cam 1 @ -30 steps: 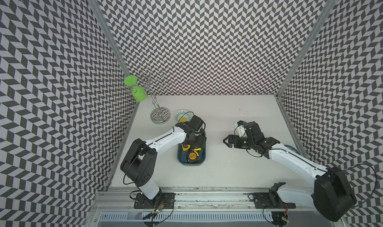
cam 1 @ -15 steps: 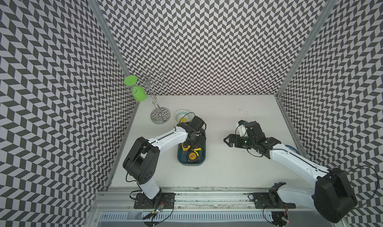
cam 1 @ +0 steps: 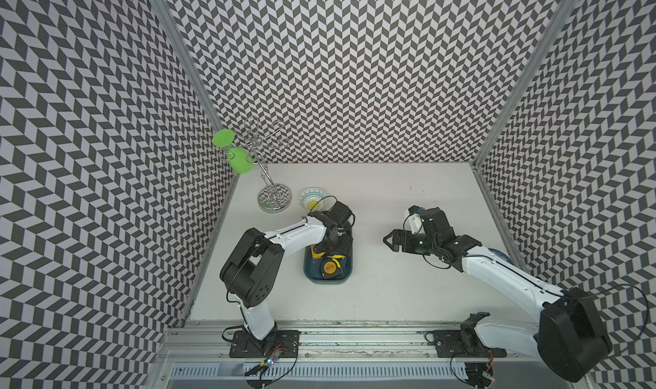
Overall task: Take the tape measure out of the storage box
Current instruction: Pick up the tape measure from the storage box.
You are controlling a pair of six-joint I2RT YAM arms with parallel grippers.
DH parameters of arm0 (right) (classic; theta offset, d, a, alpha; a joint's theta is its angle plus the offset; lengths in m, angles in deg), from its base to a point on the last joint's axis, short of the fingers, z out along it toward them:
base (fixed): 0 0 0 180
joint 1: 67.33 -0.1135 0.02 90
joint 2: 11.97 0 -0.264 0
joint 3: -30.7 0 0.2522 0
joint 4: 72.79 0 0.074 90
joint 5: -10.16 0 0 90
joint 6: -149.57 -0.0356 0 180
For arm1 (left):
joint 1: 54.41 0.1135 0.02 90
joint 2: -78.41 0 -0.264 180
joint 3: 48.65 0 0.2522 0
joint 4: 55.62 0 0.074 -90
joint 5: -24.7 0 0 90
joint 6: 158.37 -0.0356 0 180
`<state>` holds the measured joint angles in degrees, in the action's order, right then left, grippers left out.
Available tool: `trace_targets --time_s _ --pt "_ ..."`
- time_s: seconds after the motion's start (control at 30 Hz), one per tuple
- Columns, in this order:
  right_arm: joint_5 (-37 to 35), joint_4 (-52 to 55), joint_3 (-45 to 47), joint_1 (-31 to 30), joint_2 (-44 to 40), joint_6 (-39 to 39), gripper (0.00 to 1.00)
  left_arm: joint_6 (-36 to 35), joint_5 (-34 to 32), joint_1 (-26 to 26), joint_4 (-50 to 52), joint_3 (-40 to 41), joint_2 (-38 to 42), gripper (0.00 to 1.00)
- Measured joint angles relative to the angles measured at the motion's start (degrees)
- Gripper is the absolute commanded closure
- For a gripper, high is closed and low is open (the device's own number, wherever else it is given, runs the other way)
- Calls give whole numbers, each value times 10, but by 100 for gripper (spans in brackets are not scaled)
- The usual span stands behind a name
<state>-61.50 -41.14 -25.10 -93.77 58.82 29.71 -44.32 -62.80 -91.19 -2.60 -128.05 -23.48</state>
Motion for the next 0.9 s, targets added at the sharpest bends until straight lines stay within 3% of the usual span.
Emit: trace_targets --time_s 0.2,0.4,0.6,0.9 --pt "4 -1 0 0 0 -1 8 1 0 0 -3 0 -11 32" --pt "7 -2 0 7 0 -1 9 7 -2 -1 -4 0 -11 60" --pt "14 -6 0 11 0 -1 9 18 -10 -4 8 -6 -5 82" --pt "31 -16 0 11 0 0 9 40 -26 -12 45 -54 58 92"
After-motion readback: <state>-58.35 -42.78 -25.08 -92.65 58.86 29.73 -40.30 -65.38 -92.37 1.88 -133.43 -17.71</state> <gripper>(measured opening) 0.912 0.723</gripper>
